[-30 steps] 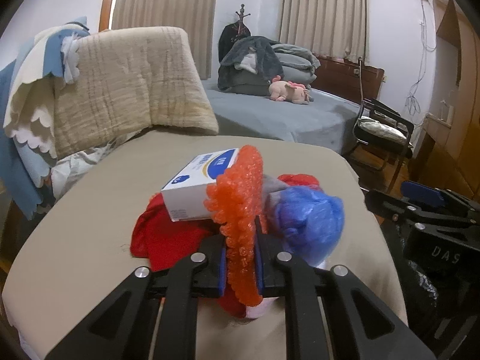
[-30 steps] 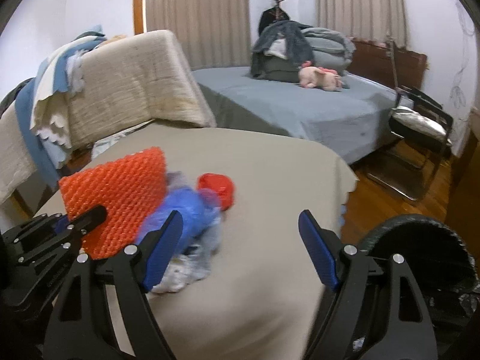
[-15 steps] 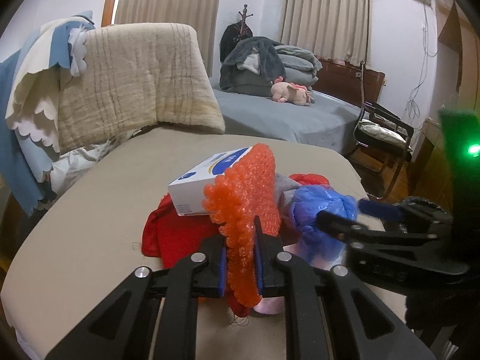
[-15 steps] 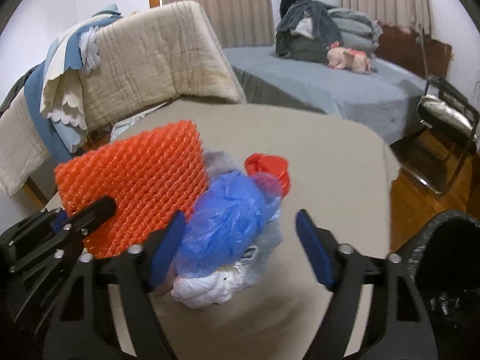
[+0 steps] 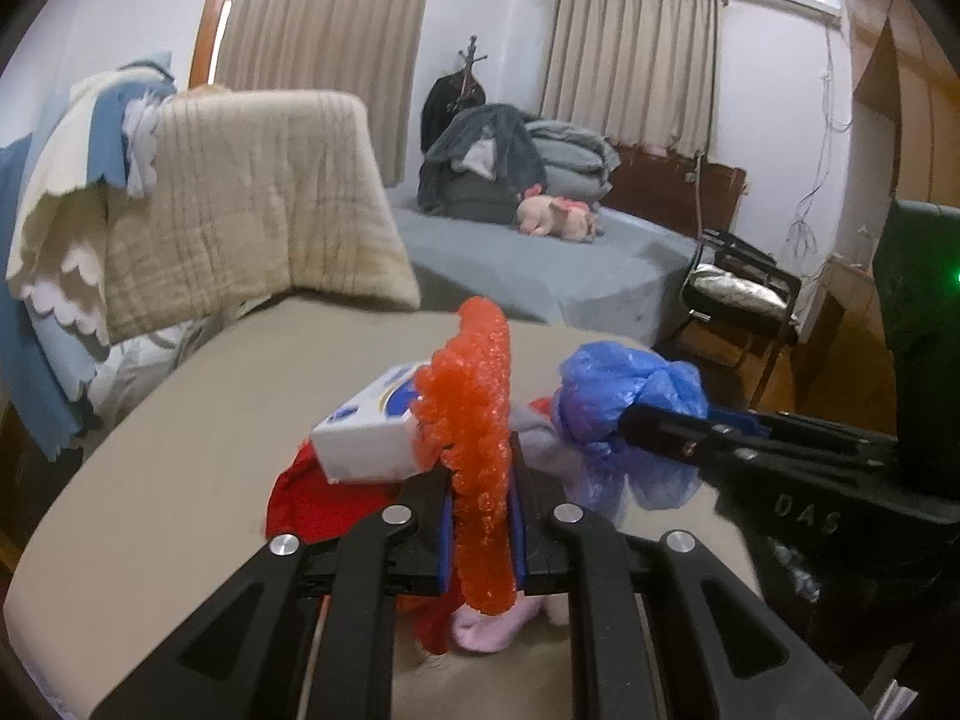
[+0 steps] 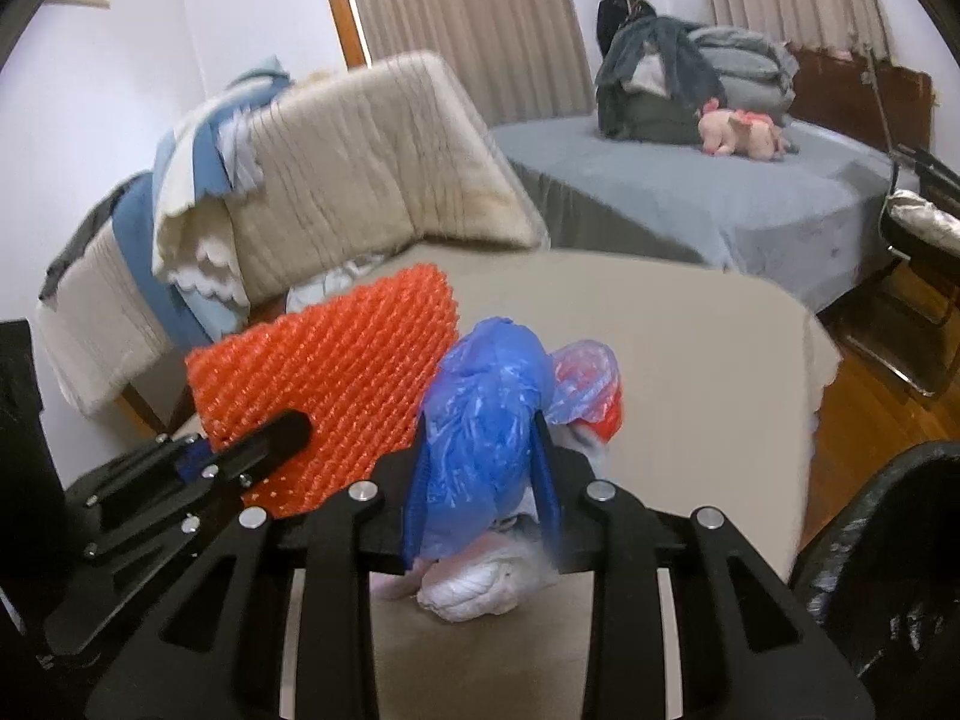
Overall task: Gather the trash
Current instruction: 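Carry the orange net and blue bag over the bin and release both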
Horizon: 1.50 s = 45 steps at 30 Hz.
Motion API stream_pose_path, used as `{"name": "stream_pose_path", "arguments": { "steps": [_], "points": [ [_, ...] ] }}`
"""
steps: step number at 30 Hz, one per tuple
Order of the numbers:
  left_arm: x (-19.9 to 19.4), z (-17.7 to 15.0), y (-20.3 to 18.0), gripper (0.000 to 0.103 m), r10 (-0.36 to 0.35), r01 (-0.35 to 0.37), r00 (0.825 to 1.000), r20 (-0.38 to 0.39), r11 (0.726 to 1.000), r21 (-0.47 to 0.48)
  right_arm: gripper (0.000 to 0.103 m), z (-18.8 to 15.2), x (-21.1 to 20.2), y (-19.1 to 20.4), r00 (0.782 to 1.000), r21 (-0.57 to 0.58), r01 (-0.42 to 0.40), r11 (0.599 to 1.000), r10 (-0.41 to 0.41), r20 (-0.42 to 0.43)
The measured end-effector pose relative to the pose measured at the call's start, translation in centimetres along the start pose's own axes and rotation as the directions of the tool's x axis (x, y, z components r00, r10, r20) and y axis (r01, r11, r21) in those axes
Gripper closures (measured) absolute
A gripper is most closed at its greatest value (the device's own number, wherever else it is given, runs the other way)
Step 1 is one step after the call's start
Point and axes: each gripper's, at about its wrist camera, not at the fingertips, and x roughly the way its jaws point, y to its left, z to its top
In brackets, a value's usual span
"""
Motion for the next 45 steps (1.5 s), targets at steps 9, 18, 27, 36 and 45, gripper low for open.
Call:
{"name": "stream_pose_path", "arguments": {
  "steps": [9, 18, 27, 36, 45],
  "points": [
    [-1.4, 1.6, -4.3, 0.089, -0.086, 0.084, 0.996, 0.023, 0.995, 0.05, 0.074, 0.7, -7.4, -3.7, 0.989, 0.033, 0.112, 0.993, -0.114, 0.095],
    [-1.2, 0.6, -12.1, 0.089, -0.254, 0.256, 0.967, -0.03, 0.959, 0.123, 0.074, -2.4, -13.9, -9.8, 0.949, 0.106, 0.292, 0.951, -0.302, 0.093],
    [0.7, -1.2, -19.9, 0.089, -0.387, 0.404, 0.914, -0.122, 0.895, 0.189, 0.074, -7.3, -18.3, -16.3, 0.879, 0.203, 0.464, 0.863, -0.476, 0.017],
    [2.3, -3.3, -24.1, 0.082, -0.453, 0.491, 0.867, -0.207, 0.85, 0.193, 0.059, -11.1, -19.8, -20.0, 0.822, 0.26, 0.56, 0.786, -0.566, -0.059],
    [2.1, -3.1, -20.4, 0.032, -0.387, 0.415, 0.906, -0.173, 0.893, 0.176, 0.011, -10.7, -19.6, -19.2, 0.803, 0.25, 0.58, 0.776, -0.596, -0.013]
  ]
}}
